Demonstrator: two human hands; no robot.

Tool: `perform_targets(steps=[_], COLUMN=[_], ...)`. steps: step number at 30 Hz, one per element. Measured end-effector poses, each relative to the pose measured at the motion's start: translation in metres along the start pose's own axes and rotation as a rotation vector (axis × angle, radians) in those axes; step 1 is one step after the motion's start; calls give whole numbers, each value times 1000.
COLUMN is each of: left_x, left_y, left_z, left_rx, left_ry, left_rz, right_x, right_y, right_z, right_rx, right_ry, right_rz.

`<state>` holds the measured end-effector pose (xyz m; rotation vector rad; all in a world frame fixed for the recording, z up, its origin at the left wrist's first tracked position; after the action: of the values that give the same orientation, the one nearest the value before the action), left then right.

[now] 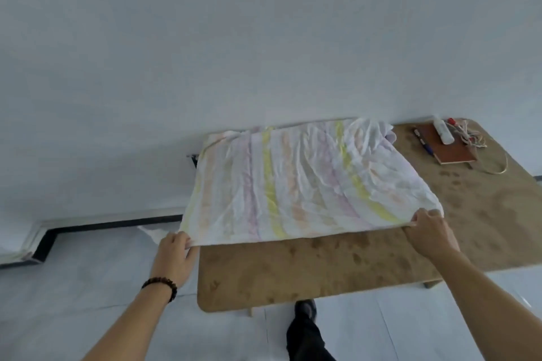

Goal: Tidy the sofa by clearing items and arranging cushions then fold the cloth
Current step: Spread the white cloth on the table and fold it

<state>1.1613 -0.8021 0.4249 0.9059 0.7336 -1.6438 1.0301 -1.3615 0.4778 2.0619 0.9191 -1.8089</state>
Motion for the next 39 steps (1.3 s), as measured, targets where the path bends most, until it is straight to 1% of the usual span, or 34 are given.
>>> perform_targets(steps=[3, 6, 8, 11, 13, 16, 18, 20, 22, 23, 25, 27, 30, 34, 36, 39], left_x=[48, 79, 95, 101, 101, 97, 96, 101, 117, 128, 146, 154, 156, 156, 160, 174], left_y=[-43, -79, -99, -116, -114, -104, -97, -90, -87, -89, -97, -104, -110, -99, -85, -63], left_z=[-17, -28, -35, -36, -32, -18, -5, 8, 18, 21, 25, 29, 33, 46, 65, 101], left_rx=[-61, -87, -109, -175, -194, -173, -149, -90, -14, 10, 19, 0, -35, -52, 2, 119], left_ry=[81, 153, 157, 98, 126, 183, 158, 150, 191, 236, 335, 380, 369, 342, 312, 344], left_rz=[-162, -278, -322, -308, -315, -284, -247, -257, -358, -440, -599, -678, -716, -728, -724, -743], right_x=[58, 102, 125, 143, 145, 141, 137, 135, 143, 151, 170, 182, 174, 145, 127, 105], right_y=[-13, -25, -32, -42, -45, -45, -44, -45, -49, -53, -64, -73, -80, -85, -80, -60], right_z=[37, 72, 91, 103, 102, 88, 73, 53, 36, 31, 29, 37, 47, 64, 73, 94], right_rx=[18, 33, 31, 4, 19, 104, 168, 164, 73, 22, -37, -67, -105, -66, -45, -19], right_ry=[-132, -209, -254, -307, -309, -403, -395, -344, -342, -374, -435, -448, -443, -377, -299, -215], right_rz=[-94, -168, -210, -251, -281, -335, -304, -245, -224, -255, -384, -504, -551, -540, -498, -447])
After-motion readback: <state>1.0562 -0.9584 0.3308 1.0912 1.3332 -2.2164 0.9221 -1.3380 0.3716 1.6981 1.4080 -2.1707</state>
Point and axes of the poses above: each hand's wrist, its own y-axis towards the middle knuckle, its own x-axis out of the palm, z = x × y, the point moved 7 cm from there along y, towards the middle knuckle, and after that the axes turned 9 degrees about x, right-handed, at the moved point
